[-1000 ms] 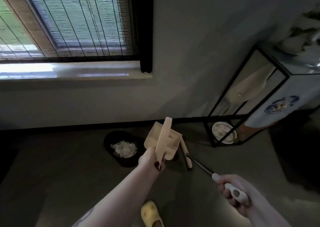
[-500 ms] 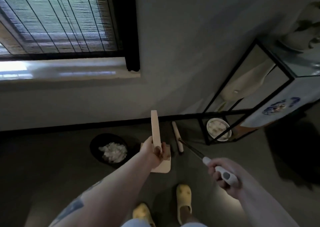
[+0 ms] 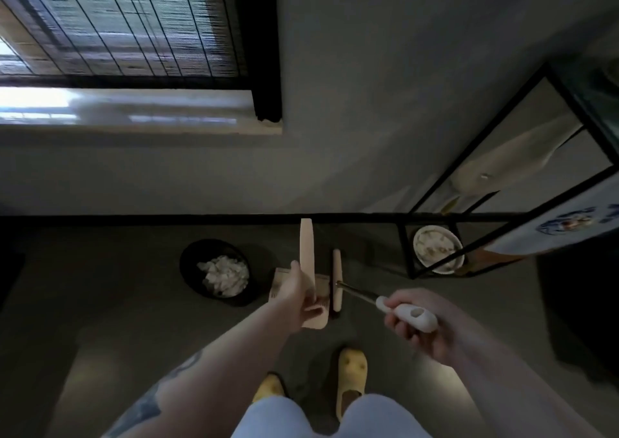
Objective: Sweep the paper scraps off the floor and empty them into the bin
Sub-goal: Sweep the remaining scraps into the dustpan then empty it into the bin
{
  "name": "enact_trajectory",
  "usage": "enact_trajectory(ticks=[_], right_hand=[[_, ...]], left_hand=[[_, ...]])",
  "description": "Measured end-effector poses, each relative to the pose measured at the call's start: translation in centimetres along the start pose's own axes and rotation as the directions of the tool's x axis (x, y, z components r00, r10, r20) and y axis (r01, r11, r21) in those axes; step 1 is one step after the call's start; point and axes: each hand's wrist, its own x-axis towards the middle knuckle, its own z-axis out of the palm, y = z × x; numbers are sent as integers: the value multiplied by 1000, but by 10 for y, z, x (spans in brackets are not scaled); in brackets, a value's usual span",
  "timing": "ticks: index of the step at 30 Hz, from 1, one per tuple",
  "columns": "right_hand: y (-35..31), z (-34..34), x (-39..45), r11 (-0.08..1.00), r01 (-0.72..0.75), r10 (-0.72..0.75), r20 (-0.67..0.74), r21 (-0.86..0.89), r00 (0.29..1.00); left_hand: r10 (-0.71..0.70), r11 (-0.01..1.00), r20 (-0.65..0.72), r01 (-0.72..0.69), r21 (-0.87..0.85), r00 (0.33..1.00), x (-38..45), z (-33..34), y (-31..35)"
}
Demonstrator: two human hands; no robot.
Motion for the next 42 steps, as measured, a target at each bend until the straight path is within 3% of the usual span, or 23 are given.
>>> enact_trajectory(ticks=[5, 8, 10, 15, 18, 22, 27, 32, 35, 38, 42], right_hand=[[-1, -9, -13, 996, 89, -88, 45, -29, 995], [5, -10, -18, 994, 104, -105, 73, 16, 992], [11, -6, -20, 992, 126, -128, 93, 26, 987], [23, 13, -20, 959, 279, -282, 50, 55, 958], [21, 27, -20, 909, 381, -389, 17, 169, 921], [19, 51, -17, 876, 332, -364, 28, 351, 931], [29, 73, -10, 876, 291, -352, 99, 384, 931], [33, 83, -4, 858, 493, -485, -88, 142, 870], [42, 88, 8, 766, 600, -641, -214, -230, 737], [52, 86, 27, 606, 564, -770, -237, -561, 592], [53, 85, 43, 464, 449, -826, -190, -764, 530]], left_hand=[[160, 954, -16, -150, 261, 987, 7, -27, -15], [313, 882, 212, -366, 296, 926, 3, -42, -19], [339, 852, 286, -421, 312, 896, 2, -49, -19], [410, 788, 281, -492, 371, 868, -7, -50, -16], [436, 752, 252, -504, 426, 864, -8, -55, -10], [438, 744, 247, -502, 440, 865, -2, -65, 3], [408, 753, 283, -495, 433, 868, 2, -72, 5], [429, 718, 279, -512, 471, 859, 1, -72, 4], [422, 710, 290, -512, 484, 859, 1, -72, 6], [419, 705, 298, -514, 489, 858, 0, -74, 6], [372, 740, 301, -476, 475, 878, 1, -76, 9]])
